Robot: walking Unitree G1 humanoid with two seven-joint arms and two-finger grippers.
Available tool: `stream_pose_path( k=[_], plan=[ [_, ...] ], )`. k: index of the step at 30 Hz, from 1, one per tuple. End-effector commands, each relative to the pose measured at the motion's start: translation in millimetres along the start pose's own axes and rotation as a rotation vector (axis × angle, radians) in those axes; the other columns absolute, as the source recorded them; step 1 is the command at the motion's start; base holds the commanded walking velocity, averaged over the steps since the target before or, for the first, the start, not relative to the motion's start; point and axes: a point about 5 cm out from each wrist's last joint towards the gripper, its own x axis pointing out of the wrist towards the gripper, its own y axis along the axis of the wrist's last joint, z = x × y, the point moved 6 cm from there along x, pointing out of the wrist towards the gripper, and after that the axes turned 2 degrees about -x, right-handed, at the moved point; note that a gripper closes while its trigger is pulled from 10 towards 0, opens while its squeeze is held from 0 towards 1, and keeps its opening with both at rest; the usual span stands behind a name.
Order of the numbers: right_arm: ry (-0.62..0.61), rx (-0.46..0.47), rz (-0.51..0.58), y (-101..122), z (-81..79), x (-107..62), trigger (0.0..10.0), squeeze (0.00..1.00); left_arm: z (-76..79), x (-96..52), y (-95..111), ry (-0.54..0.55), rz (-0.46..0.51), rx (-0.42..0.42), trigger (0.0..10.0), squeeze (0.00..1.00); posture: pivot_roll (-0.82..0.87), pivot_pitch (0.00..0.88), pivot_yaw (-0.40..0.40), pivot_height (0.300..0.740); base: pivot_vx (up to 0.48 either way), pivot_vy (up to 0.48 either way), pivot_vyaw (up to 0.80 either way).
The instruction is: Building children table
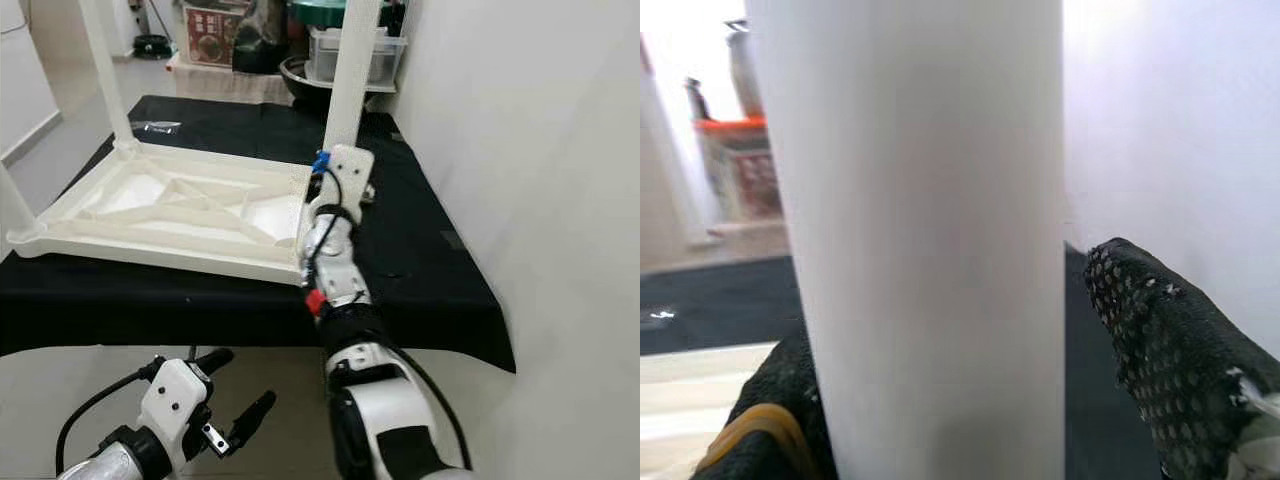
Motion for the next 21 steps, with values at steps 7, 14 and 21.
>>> stream_pose_path(
  k=[7,14,21],
  plan=[
    [0.180,0.043,0.028,2.6,12.2,7.8,10.0,0.00,-0.7,-0.1,-3.4,0.004,-0.009,0.001,10.0,0.00,0.13,0.008,-0.103,0.740,0.000,0.000,0.00],
    [0.442,0.074,-0.004,0.9,1.1,9.2,10.0,0.00,-1.4,-1.5,-3.7,0.008,-0.009,0.002,10.0,0.00,0.13,0.011,-0.108,0.740,0.000,0.000,0.00],
    [0.642,0.075,-0.040,-2.1,-11.6,2.9,10.0,0.00,-0.9,-2.0,-3.8,0.010,-0.009,0.002,10.0,0.00,0.14,0.015,-0.113,0.740,0.000,0.000,0.00]
  ],
)
